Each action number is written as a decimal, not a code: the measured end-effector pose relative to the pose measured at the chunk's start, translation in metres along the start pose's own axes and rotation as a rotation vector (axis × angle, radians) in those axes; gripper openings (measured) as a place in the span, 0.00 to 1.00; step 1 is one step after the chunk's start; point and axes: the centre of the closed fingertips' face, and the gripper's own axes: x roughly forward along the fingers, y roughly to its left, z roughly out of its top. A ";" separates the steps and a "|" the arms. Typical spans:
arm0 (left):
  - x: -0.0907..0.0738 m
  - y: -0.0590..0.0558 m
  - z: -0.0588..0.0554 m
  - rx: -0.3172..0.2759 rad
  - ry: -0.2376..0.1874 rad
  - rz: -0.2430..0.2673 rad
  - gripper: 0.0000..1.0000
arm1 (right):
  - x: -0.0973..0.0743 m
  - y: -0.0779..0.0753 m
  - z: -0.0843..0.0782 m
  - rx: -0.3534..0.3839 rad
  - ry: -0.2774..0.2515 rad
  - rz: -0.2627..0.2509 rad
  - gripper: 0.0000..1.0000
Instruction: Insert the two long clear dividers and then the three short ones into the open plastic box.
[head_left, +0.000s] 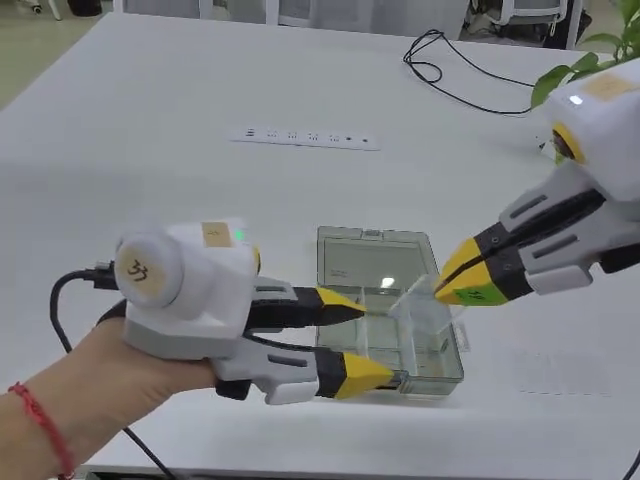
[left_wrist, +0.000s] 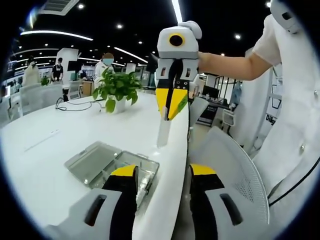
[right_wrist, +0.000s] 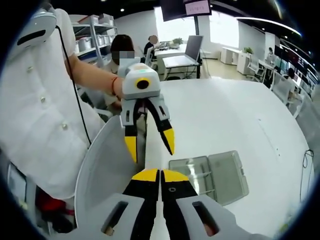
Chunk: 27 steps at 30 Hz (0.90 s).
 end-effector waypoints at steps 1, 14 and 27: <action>-0.002 0.002 -0.002 0.001 0.007 0.007 0.41 | 0.002 -0.003 0.000 0.000 0.000 -0.006 0.03; -0.017 0.024 -0.019 0.033 0.041 0.083 0.70 | 0.025 -0.032 0.000 0.003 -0.001 -0.060 0.03; -0.024 0.032 -0.034 0.029 0.076 0.106 0.93 | 0.057 -0.058 -0.009 0.000 0.004 -0.094 0.03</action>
